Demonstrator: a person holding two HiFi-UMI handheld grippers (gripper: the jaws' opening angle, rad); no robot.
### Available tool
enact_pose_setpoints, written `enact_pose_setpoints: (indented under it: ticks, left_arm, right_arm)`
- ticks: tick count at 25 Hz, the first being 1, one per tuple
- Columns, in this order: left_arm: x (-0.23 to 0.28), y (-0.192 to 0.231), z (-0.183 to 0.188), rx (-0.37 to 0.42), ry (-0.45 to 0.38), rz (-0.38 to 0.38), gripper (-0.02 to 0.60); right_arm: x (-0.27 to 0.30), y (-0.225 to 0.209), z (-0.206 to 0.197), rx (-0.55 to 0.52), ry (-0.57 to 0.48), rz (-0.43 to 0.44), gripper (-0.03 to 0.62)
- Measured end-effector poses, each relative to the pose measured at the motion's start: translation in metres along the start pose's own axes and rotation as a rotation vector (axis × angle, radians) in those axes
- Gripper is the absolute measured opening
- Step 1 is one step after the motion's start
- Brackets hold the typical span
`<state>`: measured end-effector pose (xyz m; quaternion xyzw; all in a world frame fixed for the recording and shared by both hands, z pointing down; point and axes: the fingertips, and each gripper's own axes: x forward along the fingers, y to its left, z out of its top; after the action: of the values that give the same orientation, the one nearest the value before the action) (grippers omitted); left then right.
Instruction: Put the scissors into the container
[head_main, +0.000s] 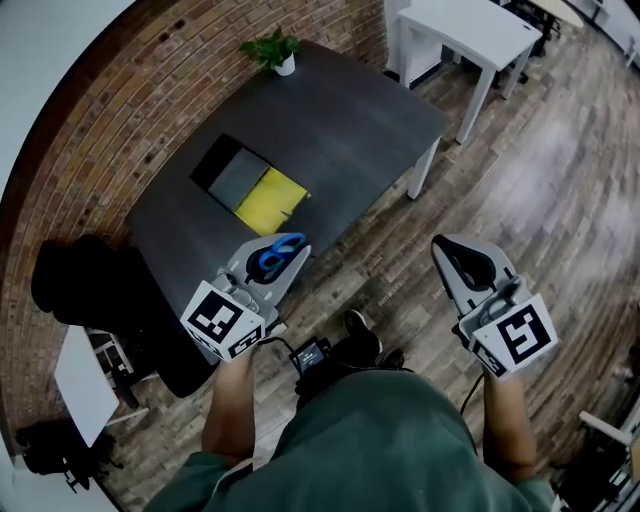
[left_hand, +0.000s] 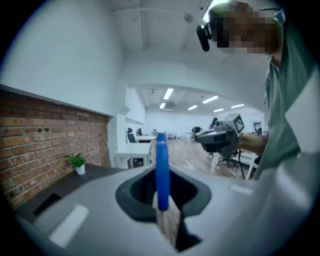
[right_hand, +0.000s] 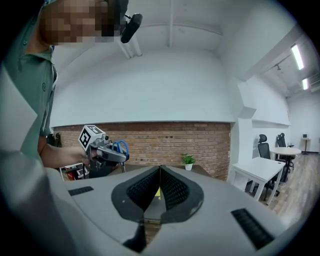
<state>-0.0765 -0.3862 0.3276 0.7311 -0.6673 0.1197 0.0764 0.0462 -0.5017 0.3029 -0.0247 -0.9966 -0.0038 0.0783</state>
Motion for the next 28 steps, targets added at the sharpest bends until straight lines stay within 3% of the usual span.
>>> enact_pose_setpoints:
  ticks: [13, 19, 28]
  left_arm:
    - [-0.024, 0.125, -0.015, -0.039, -0.048, 0.106, 0.04]
    - [-0.034, 0.151, -0.028, -0.085, -0.032, 0.155, 0.04]
    - [-0.037, 0.182, -0.045, -0.158, 0.024, 0.275, 0.04]
  right_arm:
    - [0.125, 0.008, 0.032, -0.075, 0.057, 0.09, 0.006]
    - [0.165, 0.011, 0.033, -0.078, 0.085, 0.157, 0.006]
    - [0.226, 0.005, 0.03, -0.066, 0.097, 0.33, 0.006]
